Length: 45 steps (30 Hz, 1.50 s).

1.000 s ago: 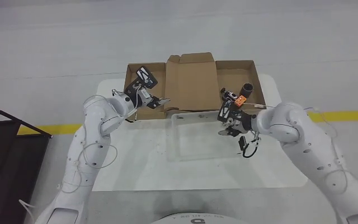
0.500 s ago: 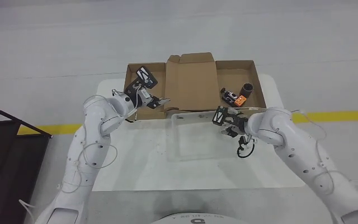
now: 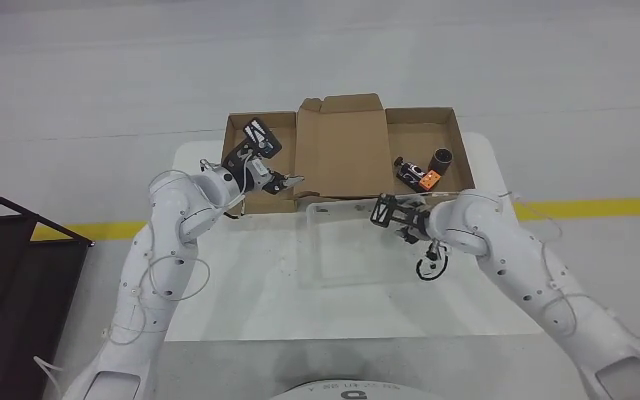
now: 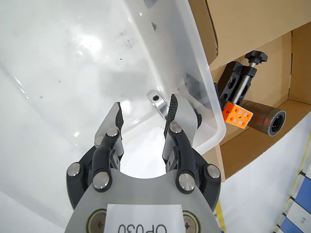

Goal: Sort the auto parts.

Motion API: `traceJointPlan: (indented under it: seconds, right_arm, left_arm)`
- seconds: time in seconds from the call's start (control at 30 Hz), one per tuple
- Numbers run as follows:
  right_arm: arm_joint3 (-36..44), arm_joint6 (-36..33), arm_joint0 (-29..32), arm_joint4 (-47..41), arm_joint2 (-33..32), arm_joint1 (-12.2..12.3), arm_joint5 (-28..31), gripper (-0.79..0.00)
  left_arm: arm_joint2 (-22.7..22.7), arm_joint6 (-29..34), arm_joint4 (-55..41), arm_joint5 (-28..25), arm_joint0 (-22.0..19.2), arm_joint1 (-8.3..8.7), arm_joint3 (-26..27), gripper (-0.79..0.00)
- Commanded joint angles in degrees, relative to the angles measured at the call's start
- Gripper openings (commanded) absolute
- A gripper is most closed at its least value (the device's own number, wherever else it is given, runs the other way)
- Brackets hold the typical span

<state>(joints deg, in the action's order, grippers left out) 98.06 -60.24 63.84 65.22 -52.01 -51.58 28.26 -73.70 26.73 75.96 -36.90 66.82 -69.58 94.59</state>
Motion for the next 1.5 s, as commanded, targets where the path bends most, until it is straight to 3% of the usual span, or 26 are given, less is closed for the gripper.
traceJointPlan:
  seconds: [0.0,0.4,0.63,0.7,0.77,0.8,1.07,1.47]
  right_arm:
    - [-0.3,-0.1,-0.4,1.3,0.7,-0.3,-0.9,-0.403]
    - [-2.8,-2.0,-2.4,3.7,4.0,-1.7,-1.6,-0.360]
    - [-4.1,-2.7,-3.3,3.9,5.3,-2.5,-1.5,-0.508]
    - [-4.3,-2.9,-3.5,4.1,5.4,-2.7,-1.6,-0.588]
    - [-4.4,-2.9,-3.6,4.1,5.4,-2.8,-1.7,-0.773]
    - [-4.4,-2.9,-3.6,4.1,5.4,-2.8,-1.7,-0.785]
    - [-3.0,-1.0,-2.8,1.0,3.5,-2.7,-0.4,-0.785]
    - [0.8,8.4,2.3,-20.5,-4.3,-2.0,-0.7,-0.785]
  left_arm:
    - [0.0,0.0,0.0,0.0,0.0,0.00,0.0,0.000]
    - [0.0,0.0,0.0,0.0,0.0,0.00,0.0,0.000]
    - [0.0,0.0,0.0,0.0,0.0,0.00,0.0,0.000]
    - [0.0,0.0,0.0,0.0,0.0,0.00,0.0,0.000]
    - [0.0,0.0,0.0,0.0,0.0,0.00,0.0,0.000]
    - [0.0,0.0,0.0,0.0,0.0,0.00,0.0,0.000]
    - [0.0,0.0,0.0,0.0,0.0,0.00,0.0,0.000]
    - [0.0,0.0,0.0,0.0,0.0,0.00,0.0,0.000]
